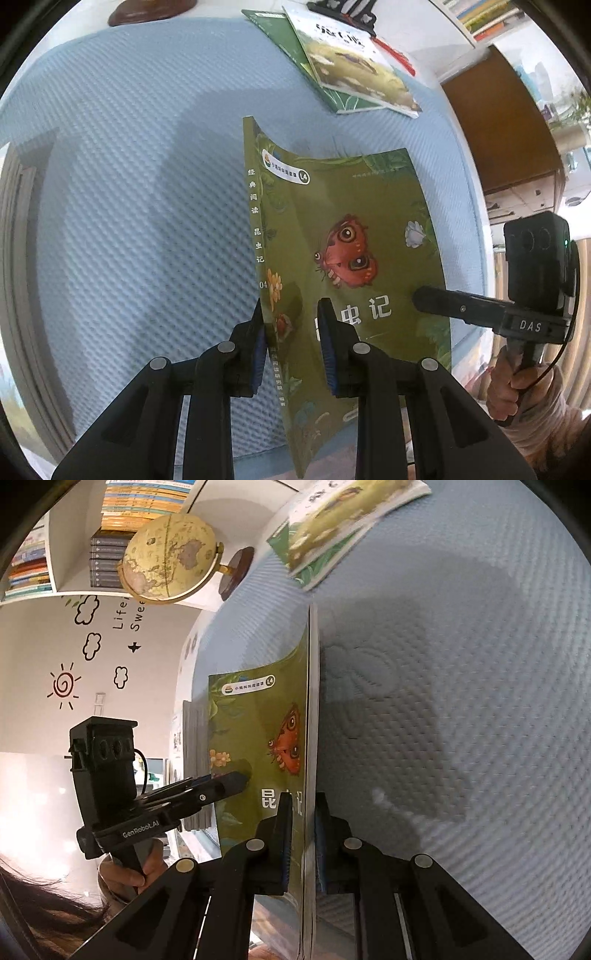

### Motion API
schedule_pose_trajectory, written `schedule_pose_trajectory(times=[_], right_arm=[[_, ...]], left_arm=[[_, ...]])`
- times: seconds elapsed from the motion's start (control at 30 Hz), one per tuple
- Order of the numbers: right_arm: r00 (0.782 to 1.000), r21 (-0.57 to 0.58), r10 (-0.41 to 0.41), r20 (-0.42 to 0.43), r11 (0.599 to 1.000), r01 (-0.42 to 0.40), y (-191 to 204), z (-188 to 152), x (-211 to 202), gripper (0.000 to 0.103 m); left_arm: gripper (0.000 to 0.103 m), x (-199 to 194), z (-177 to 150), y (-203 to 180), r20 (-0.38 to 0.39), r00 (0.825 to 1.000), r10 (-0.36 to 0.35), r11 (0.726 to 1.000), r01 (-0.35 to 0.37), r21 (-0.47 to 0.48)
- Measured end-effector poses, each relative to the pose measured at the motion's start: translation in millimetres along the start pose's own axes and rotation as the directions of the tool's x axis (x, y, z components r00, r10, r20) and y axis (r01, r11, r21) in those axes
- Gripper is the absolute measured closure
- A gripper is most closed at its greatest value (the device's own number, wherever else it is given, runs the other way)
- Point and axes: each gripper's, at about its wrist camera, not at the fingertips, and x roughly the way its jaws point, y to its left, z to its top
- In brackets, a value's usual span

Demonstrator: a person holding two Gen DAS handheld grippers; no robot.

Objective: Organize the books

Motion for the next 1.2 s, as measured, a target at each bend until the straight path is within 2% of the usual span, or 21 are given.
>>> schedule_pose_trajectory(times=[0.27, 0.57, 0.73, 1.2], right_arm=[[1.0, 0.004, 0.012, 0.025, 1.0, -0.012, 31, -2, -6, 0.091], [0.999, -0.006, 0.033, 0.042, 0.999, -0.033, 90, -10, -7, 0.091], [0.996, -0.019, 0.079, 0.043, 0.997, -0.078, 127, -15, 4, 0.091], [0.992, -0.073, 0.125, -0.03, 0.989, -0.127, 207, -23, 65, 0.09]], left_arm=[[0.081, -27, 4, 3, 0.035, 0.999, -0.019, 1.0, 0.019, -0.004], [0.081, -84, -2, 21, 0.104, 0.994, -0.028, 0.999, 0.031, -0.029], [0.081, -118, -10, 44, 0.143, 0.99, -0.018, 0.998, 0.026, -0.056], [0.08, -184, -28, 125, 0.228, 0.973, 0.042, 0.991, -0.011, -0.136]])
